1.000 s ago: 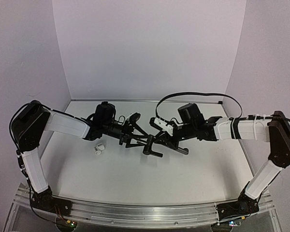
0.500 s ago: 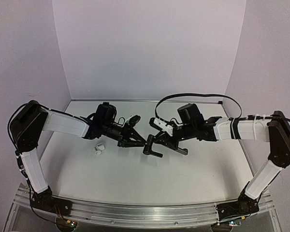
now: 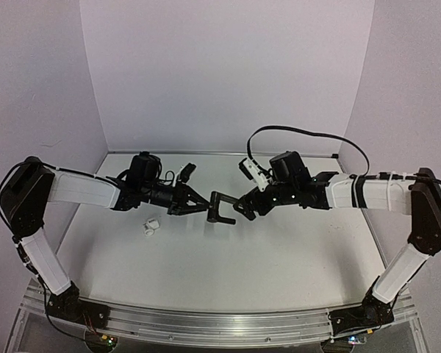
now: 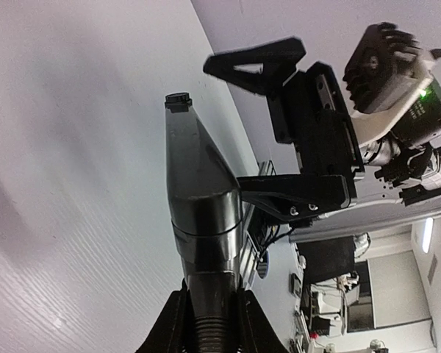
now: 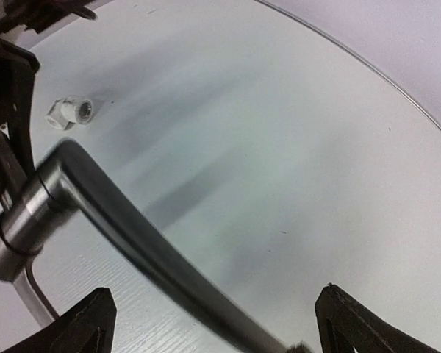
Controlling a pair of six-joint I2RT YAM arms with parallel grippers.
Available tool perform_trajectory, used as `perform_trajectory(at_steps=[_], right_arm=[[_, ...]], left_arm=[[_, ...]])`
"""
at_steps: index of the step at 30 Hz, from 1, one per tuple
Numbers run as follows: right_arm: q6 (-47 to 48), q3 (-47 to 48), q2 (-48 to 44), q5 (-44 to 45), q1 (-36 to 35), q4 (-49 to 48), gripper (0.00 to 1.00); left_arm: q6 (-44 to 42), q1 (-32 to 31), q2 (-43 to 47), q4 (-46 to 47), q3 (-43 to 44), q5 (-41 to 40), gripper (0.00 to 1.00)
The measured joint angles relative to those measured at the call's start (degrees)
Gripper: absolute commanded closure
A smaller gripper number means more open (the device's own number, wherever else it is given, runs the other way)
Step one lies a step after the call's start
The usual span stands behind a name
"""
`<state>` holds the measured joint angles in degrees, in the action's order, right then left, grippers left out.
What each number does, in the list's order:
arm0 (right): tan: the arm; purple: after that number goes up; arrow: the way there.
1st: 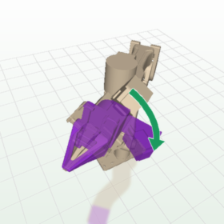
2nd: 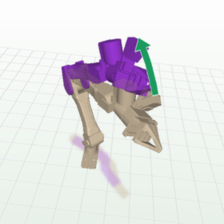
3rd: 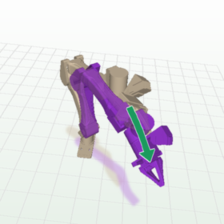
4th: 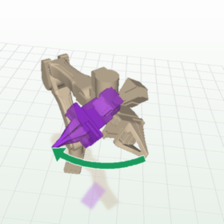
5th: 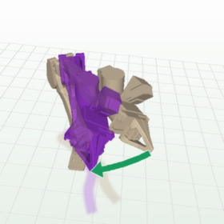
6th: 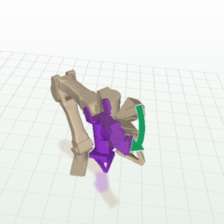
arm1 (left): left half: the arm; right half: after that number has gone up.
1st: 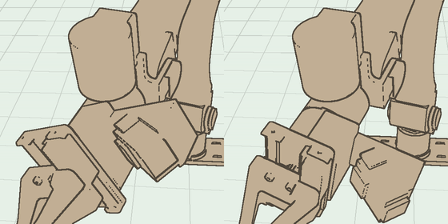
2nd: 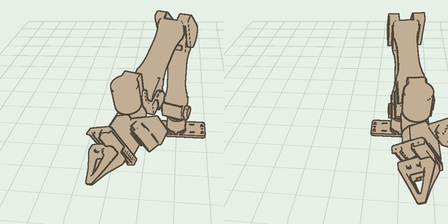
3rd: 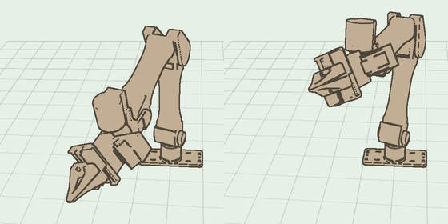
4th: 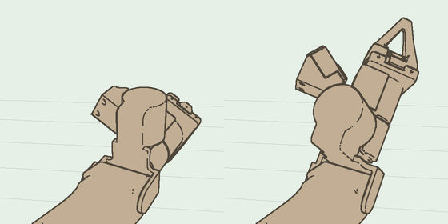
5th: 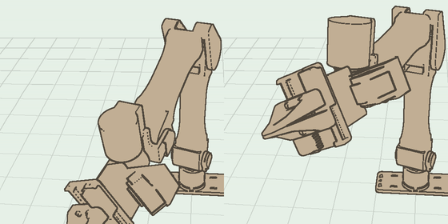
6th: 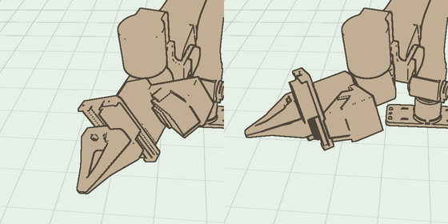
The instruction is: Install the water faucets
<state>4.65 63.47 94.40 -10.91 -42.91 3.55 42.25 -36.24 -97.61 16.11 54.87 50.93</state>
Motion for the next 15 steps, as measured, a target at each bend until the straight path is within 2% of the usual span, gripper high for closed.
perform_trajectory(at_steps=[5,8,10,15], right_arm=[[-14.68,1.52,-2.65,-3.6,1.39,3.49,0.02],[-24.24,1.35,-5.21,-8.12,2.27,1.9,0.02],[-31.3,0.27,-6.69,-10.89,2.68,-2.04,0.02],[-48.79,-6.94,-7.59,-16.73,2.88,-19.78,0.02]], left_arm=[[-0.27,3.3,3.84,6.52,-3.47,-3.55,1.0],[0.71,3.67,4.02,13.3,-4.59,-4.66,1.0],[2.67,3.61,3.85,18.23,-5.08,-4.73,1.0],[9.48,3.53,0.42,33.55,-5.09,-4.13,1.0]])
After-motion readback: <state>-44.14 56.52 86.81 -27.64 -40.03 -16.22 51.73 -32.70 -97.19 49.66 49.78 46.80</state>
